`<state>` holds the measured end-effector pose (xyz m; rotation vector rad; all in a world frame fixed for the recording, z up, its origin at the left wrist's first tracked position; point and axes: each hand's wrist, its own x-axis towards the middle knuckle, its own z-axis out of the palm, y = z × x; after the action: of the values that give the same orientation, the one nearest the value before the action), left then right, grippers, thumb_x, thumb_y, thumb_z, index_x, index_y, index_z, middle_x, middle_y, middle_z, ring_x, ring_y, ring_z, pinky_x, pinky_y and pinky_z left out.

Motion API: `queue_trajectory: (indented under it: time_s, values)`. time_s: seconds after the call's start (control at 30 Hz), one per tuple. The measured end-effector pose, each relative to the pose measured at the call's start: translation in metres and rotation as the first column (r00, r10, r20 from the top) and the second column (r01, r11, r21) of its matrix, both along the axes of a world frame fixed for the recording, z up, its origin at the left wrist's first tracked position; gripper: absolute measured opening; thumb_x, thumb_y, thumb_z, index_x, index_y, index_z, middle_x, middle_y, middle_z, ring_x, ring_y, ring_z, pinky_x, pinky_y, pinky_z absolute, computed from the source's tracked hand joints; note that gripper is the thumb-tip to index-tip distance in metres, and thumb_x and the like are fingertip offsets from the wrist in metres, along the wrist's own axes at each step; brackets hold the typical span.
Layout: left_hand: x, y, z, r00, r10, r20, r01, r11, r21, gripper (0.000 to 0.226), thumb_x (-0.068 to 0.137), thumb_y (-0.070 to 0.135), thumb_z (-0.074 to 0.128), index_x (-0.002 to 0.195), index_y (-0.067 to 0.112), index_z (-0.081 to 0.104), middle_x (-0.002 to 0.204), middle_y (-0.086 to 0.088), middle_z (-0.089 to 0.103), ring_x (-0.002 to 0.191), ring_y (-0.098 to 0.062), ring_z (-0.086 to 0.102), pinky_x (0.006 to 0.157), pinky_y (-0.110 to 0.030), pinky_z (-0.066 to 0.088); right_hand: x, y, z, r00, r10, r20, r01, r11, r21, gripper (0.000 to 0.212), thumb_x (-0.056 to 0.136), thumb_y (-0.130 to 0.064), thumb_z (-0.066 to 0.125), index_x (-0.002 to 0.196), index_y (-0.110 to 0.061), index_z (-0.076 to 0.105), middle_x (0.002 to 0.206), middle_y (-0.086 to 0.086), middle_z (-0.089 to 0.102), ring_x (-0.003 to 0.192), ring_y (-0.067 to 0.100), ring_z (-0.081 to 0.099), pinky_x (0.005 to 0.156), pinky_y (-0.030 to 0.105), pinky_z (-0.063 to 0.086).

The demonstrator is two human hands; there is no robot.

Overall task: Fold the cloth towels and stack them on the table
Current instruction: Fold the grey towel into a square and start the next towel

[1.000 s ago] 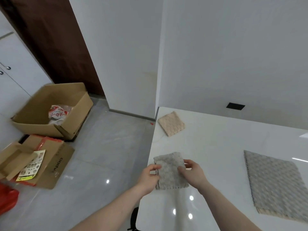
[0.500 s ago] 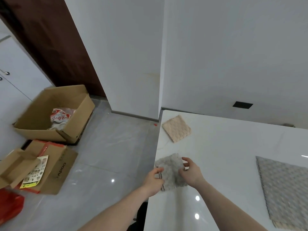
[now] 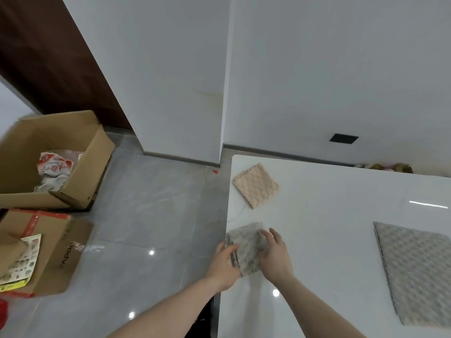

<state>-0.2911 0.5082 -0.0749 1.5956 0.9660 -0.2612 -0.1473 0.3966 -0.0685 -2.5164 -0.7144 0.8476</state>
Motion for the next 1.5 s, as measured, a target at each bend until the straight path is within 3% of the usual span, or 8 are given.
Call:
queue_trajectory:
  time_s: [0.07,0.13,0.3,0.67,0.97,1.13,1.33,1.5]
  values:
    - [-0.005,-0.001,0.003,0.988,-0.155,0.007,0.149,0.962,0.227,0.063,0.089,0.015,0.063,0.149,0.025,0.045,0.159,0.016,0.012,0.141,-0.009,0.034,0.109,-0.018,0.034,-0.009,-0.002,-0.003,0.992,0.079,0.101,-0.075,0.996,-0.043,0.063,0.085,-0.005,0.050,0.143,-0.030,0.052,0.151,0.002,0.040,0.133,0.026,0.043,0.109,0.035,0.043]
    - [-0.008,-0.002,0.005,0.933,-0.355,-0.058,0.349,0.857,0.379,0.064,0.089,0.015,0.056,0.150,0.029,0.040,0.167,0.012,0.003,0.149,-0.015,0.022,0.115,-0.030,0.037,-0.016,-0.003,-0.004,0.981,0.144,0.127,-0.131,0.986,-0.106,0.061,0.084,-0.008,0.049,0.140,-0.031,0.054,0.146,-0.002,0.043,0.127,0.024,0.044,0.106,0.034,0.043]
    - [-0.011,-0.002,0.003,0.813,-0.552,-0.183,0.581,0.757,0.299,0.074,0.085,0.017,0.056,0.155,0.025,0.033,0.170,0.006,0.005,0.156,-0.019,0.007,0.123,-0.037,0.025,-0.016,-0.004,-0.007,0.975,0.219,-0.043,-0.223,0.953,-0.207,0.073,0.087,-0.009,0.046,0.157,-0.027,0.033,0.167,-0.005,0.020,0.147,0.027,0.028,0.118,0.034,0.034]
    - [-0.024,-0.007,0.050,0.897,-0.438,-0.052,0.422,0.817,0.394,0.068,0.093,0.018,0.054,0.156,0.030,0.032,0.168,0.012,0.012,0.153,-0.016,0.016,0.122,-0.025,0.019,-0.013,-0.053,0.043,0.998,0.049,-0.035,-0.048,0.998,0.033,0.056,0.090,-0.020,0.057,0.146,-0.029,0.051,0.152,-0.011,0.039,0.140,0.015,0.041,0.112,0.023,0.035]
    - [-0.004,-0.095,0.085,0.936,-0.351,0.040,0.295,0.839,0.457,0.060,0.091,0.022,0.058,0.148,0.036,0.043,0.164,0.019,0.018,0.152,-0.008,0.017,0.120,-0.021,0.018,-0.004,-0.168,0.069,0.996,-0.004,-0.086,0.026,0.968,0.251,0.047,0.092,-0.025,0.062,0.135,-0.041,0.054,0.145,-0.029,0.037,0.129,-0.005,0.048,0.096,0.014,0.043]
    - [0.014,-0.163,0.108,0.944,-0.326,0.043,0.265,0.831,0.490,0.055,0.094,0.026,0.059,0.146,0.037,0.046,0.160,0.021,0.026,0.148,-0.005,0.024,0.115,-0.019,0.024,0.016,-0.236,0.082,0.992,0.042,-0.121,-0.003,0.952,0.307,0.047,0.092,-0.022,0.063,0.137,-0.036,0.055,0.144,-0.025,0.040,0.130,-0.002,0.047,0.110,0.023,0.041]
    - [0.020,-0.228,0.138,0.921,-0.383,0.065,0.310,0.825,0.472,0.051,0.096,0.032,0.059,0.144,0.042,0.046,0.156,0.027,0.026,0.147,0.000,0.023,0.113,-0.017,0.020,0.036,-0.306,0.115,0.996,-0.014,-0.091,0.046,0.934,0.355,0.045,0.093,-0.021,0.064,0.132,-0.042,0.056,0.136,-0.034,0.042,0.121,-0.011,0.048,0.094,0.009,0.040]
    - [0.023,-0.252,0.150,0.890,-0.453,0.050,0.381,0.798,0.467,0.049,0.096,0.036,0.057,0.144,0.042,0.046,0.157,0.028,0.027,0.144,0.002,0.025,0.110,-0.016,0.021,0.039,-0.343,0.129,0.993,-0.090,-0.081,0.114,0.916,0.384,0.043,0.094,-0.021,0.063,0.128,-0.046,0.055,0.133,-0.036,0.044,0.120,-0.007,0.050,0.092,0.011,0.042]
